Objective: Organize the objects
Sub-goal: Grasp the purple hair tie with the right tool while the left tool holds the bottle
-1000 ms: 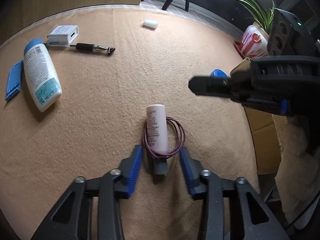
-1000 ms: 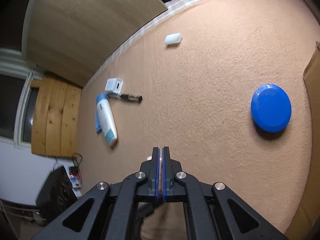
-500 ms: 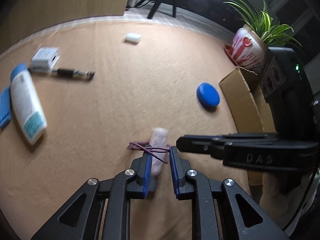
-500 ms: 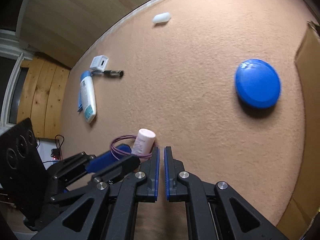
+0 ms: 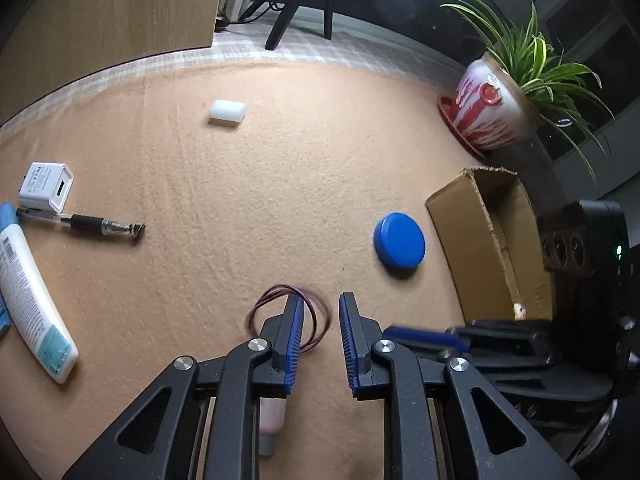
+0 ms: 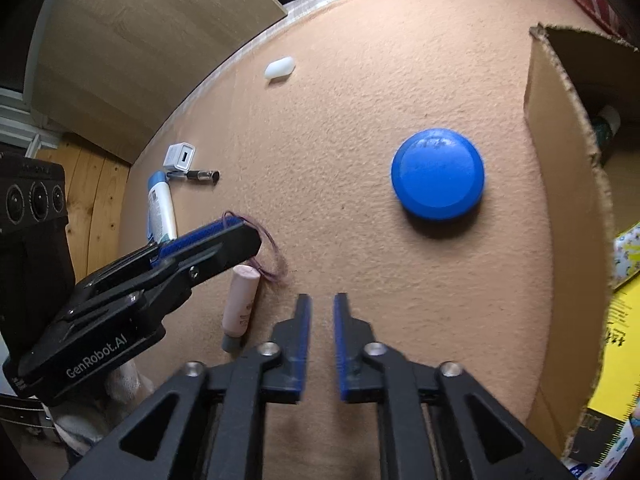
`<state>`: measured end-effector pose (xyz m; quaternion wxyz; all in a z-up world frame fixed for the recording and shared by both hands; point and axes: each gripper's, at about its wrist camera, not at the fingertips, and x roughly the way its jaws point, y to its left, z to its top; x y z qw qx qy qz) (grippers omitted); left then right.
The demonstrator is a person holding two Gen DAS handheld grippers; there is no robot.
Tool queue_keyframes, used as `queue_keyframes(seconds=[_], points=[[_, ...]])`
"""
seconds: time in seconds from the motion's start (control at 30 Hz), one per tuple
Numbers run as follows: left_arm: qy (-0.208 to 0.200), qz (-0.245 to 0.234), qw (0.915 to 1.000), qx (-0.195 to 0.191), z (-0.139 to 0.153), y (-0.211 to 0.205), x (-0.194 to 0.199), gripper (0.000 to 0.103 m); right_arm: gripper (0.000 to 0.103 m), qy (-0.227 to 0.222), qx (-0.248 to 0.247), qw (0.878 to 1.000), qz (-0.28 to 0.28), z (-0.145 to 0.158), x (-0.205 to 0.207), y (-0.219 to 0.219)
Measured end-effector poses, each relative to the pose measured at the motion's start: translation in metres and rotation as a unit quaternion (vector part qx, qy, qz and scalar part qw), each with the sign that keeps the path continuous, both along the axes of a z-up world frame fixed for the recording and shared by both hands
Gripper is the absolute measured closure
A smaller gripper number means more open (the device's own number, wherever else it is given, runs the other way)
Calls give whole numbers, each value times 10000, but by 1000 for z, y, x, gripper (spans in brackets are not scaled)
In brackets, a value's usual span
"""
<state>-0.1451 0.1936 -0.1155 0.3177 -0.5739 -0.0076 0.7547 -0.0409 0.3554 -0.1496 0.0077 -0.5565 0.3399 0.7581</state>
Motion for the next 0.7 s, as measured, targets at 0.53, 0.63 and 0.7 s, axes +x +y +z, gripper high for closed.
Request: queue_keyframes(seconds=[0.53, 0.63, 0.7], points=[[91, -56, 9978, -657, -18, -28, 33, 75, 69, -81, 507, 9982, 321, 2, -39, -13], [137, 10, 9972, -730, -21, -31, 36, 75, 69, -186, 740, 9961, 434, 0, -48, -17], [206, 49, 9963, -830, -24, -32, 39, 76, 69, -257, 976, 9933, 559, -1, -53, -24]])
